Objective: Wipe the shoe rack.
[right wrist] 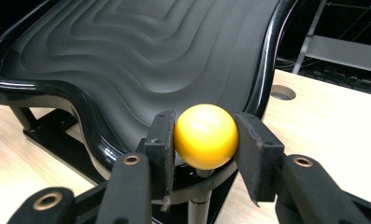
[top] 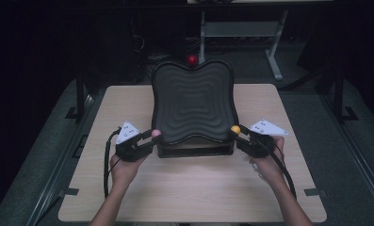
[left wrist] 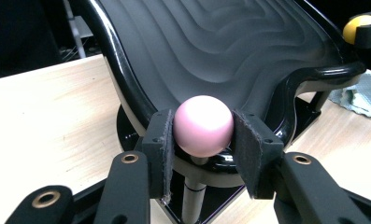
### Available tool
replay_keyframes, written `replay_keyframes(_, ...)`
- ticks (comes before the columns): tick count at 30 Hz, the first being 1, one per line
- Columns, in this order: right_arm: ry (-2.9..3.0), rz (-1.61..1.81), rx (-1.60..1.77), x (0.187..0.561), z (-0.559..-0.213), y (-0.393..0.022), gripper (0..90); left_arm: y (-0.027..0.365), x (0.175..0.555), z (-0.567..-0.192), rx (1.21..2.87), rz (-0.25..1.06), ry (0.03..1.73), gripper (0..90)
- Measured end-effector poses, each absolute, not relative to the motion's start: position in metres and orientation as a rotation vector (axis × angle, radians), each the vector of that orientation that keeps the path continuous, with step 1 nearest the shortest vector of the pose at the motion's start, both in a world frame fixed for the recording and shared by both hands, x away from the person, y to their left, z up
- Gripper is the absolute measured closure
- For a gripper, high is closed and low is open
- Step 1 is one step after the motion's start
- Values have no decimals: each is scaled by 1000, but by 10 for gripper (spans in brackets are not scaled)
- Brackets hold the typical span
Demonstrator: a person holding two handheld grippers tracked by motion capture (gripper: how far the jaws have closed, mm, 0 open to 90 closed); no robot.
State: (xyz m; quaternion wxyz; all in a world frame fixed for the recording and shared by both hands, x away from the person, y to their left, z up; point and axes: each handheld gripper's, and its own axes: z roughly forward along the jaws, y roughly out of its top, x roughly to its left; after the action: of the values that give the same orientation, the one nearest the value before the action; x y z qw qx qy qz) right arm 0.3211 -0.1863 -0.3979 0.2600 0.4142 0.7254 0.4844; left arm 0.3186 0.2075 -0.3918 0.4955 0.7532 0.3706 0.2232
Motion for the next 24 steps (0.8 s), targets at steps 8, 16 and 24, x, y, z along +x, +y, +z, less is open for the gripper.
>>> replay_keyframes(8,1970,1306,1117,320,-398,-187,596,206,327,-393,1808,536,924,596)
replay_keyframes(16,1970,1309,1108,320,-398,-188,595,205,334,-393,1807,534,937,595)
replay_keyframes(24,1977,1317,1116,323,-398,-191,593,204,332,-393,1815,530,922,599)
